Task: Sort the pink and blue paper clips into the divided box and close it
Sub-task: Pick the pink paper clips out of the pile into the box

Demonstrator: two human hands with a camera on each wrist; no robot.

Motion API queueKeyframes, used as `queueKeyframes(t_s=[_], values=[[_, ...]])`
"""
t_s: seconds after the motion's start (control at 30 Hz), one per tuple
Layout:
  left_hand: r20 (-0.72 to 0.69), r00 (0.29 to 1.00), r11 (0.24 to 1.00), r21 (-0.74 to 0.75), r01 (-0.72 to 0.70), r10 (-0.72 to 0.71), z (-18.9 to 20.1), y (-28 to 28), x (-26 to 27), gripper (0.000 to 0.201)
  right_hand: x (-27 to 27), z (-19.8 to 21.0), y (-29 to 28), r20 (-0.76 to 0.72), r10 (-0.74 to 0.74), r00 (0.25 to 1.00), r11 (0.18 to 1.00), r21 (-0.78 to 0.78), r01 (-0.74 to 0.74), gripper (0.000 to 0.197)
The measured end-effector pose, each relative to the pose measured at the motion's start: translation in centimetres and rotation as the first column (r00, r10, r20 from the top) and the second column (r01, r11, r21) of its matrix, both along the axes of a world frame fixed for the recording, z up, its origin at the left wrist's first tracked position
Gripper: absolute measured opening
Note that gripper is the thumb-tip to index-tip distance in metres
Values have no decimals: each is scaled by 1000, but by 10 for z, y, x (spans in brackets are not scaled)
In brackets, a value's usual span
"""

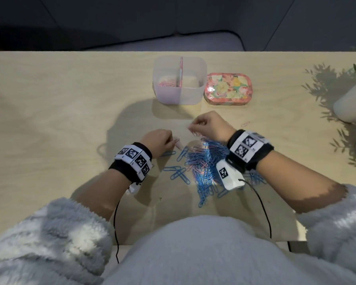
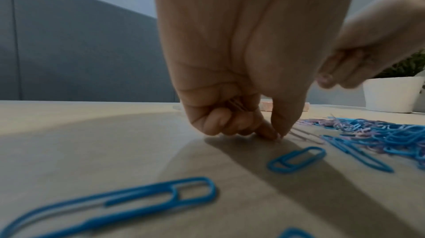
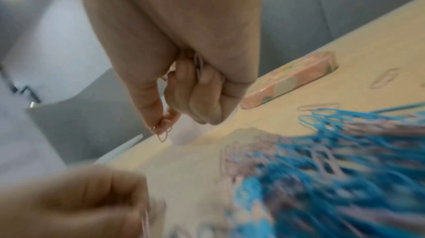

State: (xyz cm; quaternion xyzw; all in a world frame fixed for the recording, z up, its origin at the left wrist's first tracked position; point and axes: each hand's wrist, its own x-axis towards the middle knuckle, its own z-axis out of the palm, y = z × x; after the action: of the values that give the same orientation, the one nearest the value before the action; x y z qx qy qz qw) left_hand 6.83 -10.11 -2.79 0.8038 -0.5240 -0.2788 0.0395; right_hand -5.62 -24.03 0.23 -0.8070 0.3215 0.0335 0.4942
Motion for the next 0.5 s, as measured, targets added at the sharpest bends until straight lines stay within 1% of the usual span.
queueKeyframes(t_s=[0.07,0.13,0.23,0.37,0.43,0.5], values=[[-32,999,1000,1,-32,32,0,7,-1,25,12,18,-12,24,-69,997,987,144,64,23],[-68,996,998,12,-59,60,1,12,-1,25,34,34,-24,50,-93,994,982,167,83,21],[-127,985,994,13,-112,113,2,17,2,23,79,49,-38,84,-147,986,987,76,141,31],[-176,969,985,3,-173,171,6,18,7,20,127,55,-46,80,-119,990,991,-57,124,30],[-178,967,982,0,-187,184,11,16,11,19,142,54,-46,72,-121,990,986,-103,128,30],[-165,970,982,-32,-184,176,18,12,19,16,153,53,-43,53,-93,994,987,-130,99,27]])
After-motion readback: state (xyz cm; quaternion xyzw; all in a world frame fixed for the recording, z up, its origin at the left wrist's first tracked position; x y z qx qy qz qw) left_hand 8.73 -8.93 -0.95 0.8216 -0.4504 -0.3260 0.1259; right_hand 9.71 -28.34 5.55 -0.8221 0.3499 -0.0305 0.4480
